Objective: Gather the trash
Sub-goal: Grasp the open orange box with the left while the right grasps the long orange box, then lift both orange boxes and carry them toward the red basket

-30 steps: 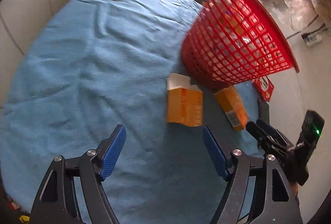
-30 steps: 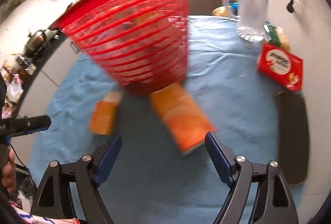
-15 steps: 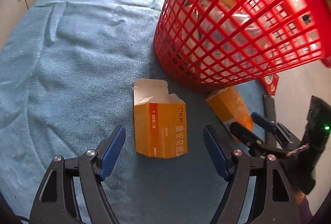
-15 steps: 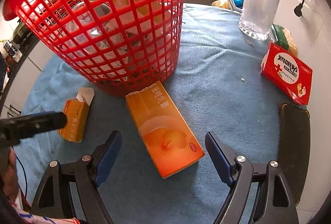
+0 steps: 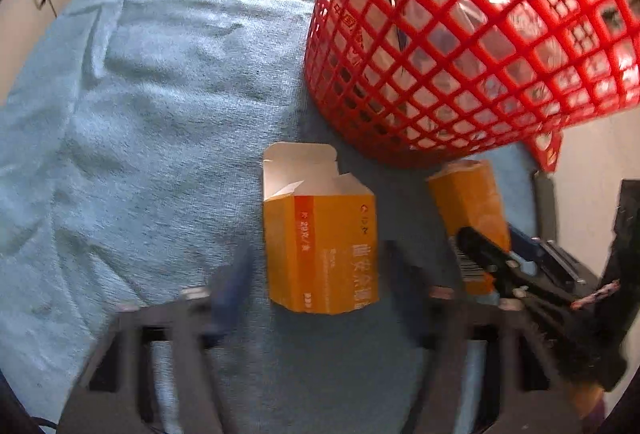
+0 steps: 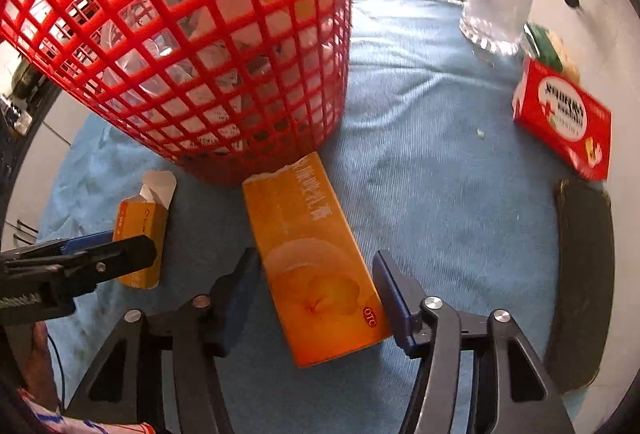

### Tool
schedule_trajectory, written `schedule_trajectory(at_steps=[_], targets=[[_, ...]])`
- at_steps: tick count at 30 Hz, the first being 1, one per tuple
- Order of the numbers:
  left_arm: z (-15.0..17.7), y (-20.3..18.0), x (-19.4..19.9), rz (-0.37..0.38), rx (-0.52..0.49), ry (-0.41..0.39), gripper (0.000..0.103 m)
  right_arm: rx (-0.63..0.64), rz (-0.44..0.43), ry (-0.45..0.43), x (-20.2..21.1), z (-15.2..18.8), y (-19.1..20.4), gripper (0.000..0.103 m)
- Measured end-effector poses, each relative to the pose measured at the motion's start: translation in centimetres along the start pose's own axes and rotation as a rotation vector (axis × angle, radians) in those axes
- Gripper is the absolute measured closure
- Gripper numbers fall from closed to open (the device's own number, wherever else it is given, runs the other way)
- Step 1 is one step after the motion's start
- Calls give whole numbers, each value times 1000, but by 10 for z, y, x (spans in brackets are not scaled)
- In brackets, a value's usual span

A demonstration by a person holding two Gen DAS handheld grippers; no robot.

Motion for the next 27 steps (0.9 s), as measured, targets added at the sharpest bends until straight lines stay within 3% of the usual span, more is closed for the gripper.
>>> schedule_trajectory(at_steps=[3,13,20,27], targets=[[-1,-2,4,-2,1,0,58,-42,-22,19,4,9,-1,49],[20,3,47,-16,9,-55,58,-147,-88,26,29,54,1,50],[37,7,84,-90,-18,-118,58,-165,-120,-2,54,63,19,50],[49,17,119,-174,-55,-175,58,-100,-123,-44,82,68,43,50]])
Point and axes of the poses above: each gripper's, at about its wrist camera, not at the fingertips, and x roughly against the way its jaws point, y to its left, z to its underside, the point moved 7 cm from there along -x, roughly the way its jaws point, and after that the axes turned 1 degree about x, right-handed, at the moved point
